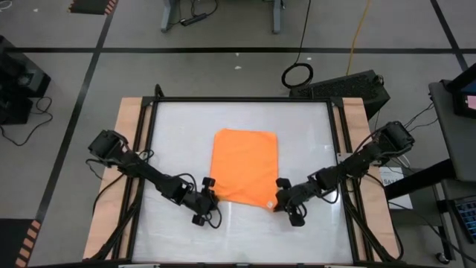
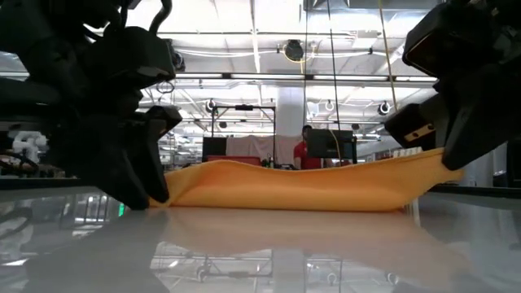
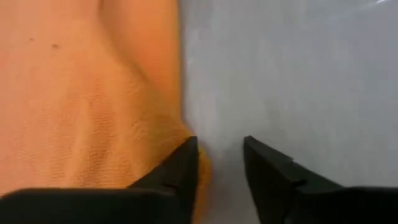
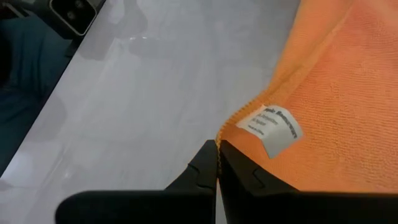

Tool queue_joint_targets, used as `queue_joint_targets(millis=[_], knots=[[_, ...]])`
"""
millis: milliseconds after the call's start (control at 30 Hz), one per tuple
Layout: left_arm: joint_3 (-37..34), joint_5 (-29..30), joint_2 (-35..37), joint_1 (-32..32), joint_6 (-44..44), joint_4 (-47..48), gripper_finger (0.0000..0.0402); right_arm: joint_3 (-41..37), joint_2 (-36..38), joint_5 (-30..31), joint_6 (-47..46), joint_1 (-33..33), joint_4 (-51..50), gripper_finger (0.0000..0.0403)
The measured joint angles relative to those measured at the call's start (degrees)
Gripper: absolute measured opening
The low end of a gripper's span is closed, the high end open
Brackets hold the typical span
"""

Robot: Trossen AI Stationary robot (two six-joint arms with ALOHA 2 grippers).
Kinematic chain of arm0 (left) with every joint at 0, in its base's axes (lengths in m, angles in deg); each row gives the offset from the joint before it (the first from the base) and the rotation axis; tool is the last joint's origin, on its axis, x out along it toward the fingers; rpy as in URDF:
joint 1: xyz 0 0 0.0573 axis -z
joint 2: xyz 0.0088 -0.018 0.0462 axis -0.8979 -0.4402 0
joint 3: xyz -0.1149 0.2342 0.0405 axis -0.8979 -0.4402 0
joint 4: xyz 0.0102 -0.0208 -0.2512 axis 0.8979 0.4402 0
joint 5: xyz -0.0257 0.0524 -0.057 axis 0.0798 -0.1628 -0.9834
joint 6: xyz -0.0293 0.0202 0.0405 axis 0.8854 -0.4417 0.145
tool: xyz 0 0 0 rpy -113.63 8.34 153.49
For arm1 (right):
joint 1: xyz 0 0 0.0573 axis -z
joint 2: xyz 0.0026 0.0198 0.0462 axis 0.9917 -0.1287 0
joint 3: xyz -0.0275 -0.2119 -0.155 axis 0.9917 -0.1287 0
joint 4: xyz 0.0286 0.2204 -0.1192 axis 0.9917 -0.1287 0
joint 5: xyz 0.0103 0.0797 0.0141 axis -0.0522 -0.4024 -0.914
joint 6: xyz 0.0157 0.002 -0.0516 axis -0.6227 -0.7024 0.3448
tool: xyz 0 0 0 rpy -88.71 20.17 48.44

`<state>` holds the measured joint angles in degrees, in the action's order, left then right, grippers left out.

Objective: Roll towel
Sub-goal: Fold the orange towel

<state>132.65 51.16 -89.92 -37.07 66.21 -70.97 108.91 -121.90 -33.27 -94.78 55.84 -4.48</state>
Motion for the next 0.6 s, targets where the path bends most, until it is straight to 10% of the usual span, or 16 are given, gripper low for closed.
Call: queue_joint_targets(millis=[167, 600], knots=[[-0.02, 0.40, -0.04, -0.11, -0.52, 2.07, 0.0015, 0.00, 0.00, -0.18, -0.53, -0.02, 0.42, 0.0000], [-0.49, -3.39, 6.65, 0.54, -1.62, 4.71, 0.0002, 0.02, 0.79, -3.15, -2.67, -0.02, 1.63, 0.0000]])
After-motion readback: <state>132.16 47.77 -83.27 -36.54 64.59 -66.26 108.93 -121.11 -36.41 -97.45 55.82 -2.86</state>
